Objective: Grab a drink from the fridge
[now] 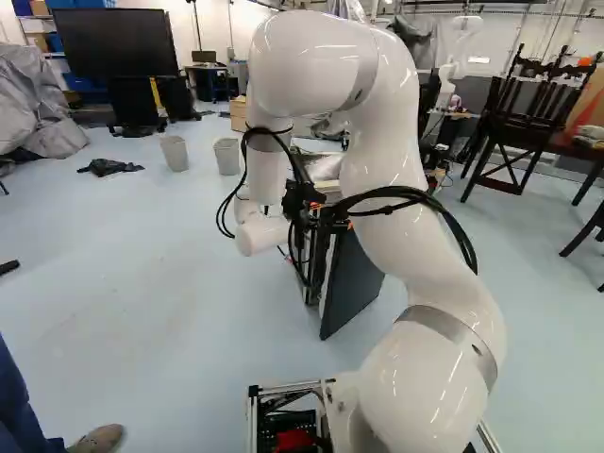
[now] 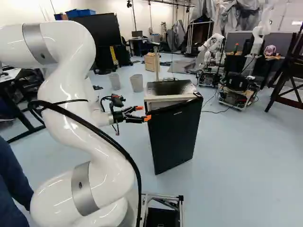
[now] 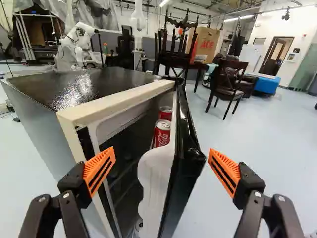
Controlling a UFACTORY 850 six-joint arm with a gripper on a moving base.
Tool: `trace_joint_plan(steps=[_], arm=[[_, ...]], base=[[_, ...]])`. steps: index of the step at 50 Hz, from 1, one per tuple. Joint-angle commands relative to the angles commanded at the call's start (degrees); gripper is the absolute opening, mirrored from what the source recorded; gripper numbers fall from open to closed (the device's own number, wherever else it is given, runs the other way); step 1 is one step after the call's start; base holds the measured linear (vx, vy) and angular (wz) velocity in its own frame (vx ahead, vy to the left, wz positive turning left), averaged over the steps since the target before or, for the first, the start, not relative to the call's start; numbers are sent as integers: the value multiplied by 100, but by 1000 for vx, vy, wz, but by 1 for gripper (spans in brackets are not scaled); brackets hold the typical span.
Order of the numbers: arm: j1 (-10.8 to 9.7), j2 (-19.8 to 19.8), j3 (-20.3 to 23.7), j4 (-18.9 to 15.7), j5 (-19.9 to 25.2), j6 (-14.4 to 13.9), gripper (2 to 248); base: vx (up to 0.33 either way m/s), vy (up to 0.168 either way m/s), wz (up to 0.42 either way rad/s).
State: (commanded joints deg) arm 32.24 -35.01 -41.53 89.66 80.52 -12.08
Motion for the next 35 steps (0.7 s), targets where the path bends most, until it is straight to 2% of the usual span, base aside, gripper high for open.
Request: trace_joint_plan(steps=[35], arm=[[46, 295, 663, 0, 293, 0, 247]], base=[[0, 0, 0]])
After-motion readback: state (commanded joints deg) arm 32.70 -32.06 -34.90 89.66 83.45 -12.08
